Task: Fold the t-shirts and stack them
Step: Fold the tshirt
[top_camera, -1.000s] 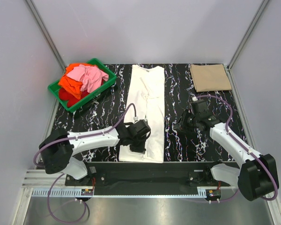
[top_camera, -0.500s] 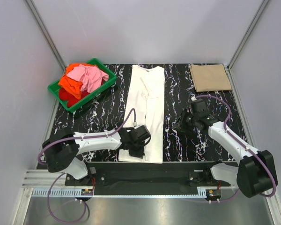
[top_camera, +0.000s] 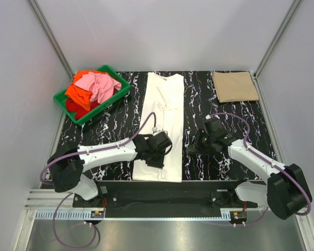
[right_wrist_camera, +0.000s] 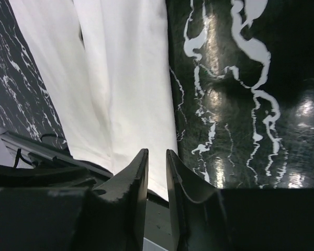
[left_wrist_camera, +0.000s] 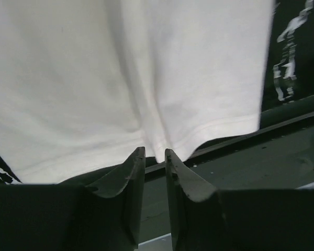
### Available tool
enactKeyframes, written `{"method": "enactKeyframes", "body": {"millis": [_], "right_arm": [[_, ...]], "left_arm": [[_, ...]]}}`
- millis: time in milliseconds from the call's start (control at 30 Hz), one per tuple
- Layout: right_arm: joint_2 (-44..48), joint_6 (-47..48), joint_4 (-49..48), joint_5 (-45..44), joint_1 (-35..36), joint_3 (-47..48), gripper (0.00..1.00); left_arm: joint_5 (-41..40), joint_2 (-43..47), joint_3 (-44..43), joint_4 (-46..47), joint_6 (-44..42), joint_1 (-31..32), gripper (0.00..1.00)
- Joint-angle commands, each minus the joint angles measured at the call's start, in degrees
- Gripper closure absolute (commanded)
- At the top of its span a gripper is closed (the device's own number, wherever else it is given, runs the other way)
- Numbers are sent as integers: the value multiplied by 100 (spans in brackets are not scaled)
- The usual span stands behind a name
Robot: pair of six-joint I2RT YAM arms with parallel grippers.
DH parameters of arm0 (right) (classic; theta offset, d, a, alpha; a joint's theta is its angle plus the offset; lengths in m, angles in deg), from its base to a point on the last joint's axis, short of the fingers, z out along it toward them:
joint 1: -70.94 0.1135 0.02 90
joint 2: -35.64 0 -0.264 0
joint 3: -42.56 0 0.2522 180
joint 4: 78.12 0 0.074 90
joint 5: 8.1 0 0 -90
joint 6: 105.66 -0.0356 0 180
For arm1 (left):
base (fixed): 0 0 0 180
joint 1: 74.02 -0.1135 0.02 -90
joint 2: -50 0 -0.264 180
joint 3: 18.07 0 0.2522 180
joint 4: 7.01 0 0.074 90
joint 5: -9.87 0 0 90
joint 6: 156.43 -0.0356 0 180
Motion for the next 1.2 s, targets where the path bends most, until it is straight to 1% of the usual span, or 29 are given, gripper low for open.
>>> {"method": "enactKeyframes", "body": {"millis": [0,67,100,167,200,267,333,400,467,533,700,867,1033,1167], "right_arm": [[-57,-523,-475,22,324,-101,74],[-83,-691,-694,-39,596,-172,75],[-136,-840,-748,-66,693,-181,75],[-241,-981,-818,-75,852,-207,75],[-407,-1060,-845,-75,896,-216,75],[-688,-1070,-941,-92,1044,-234,75],[-856,-1096,-1055,-136,1150,-260,76],[-1040,-1166,-1117,-233,1291,-277,78],[-1138,-1193,-1170,-320,1361,-295,81],[-1261,-1219,-1118,-461,1467,-312,84],[-1332,-1386,-863,-821,1721,-427,88],[-1209,-1527,-625,-1059,1889,-541,88],[-1007,-1580,-354,-1234,1924,-585,88],[-463,-1528,-353,-1191,1959,-612,85]], "left_arm": [[-326,13,-822,-170,-690,-547,74],[-151,-188,-946,41,-1111,-900,76],[-54,-294,-1095,207,-1243,-1267,76],[235,-618,-1367,375,-1612,-1699,74],[254,-725,-1447,602,-1709,-1806,72],[255,-1066,-1710,771,-1973,-2017,69],[254,-1340,-1922,929,-2183,-2141,69],[614,-1770,-2211,1043,-2298,-2281,69],[816,-2165,-2457,1061,-2413,-2334,69],[799,-2456,-2564,1088,-2475,-2343,69],[527,-2712,-2494,1070,-2413,-2361,71],[308,-2791,-2415,1088,-2510,-2361,72],[404,-2853,-2502,1088,-2519,-2414,71],[474,-2967,-2582,1088,-2545,-2423,71]]}}
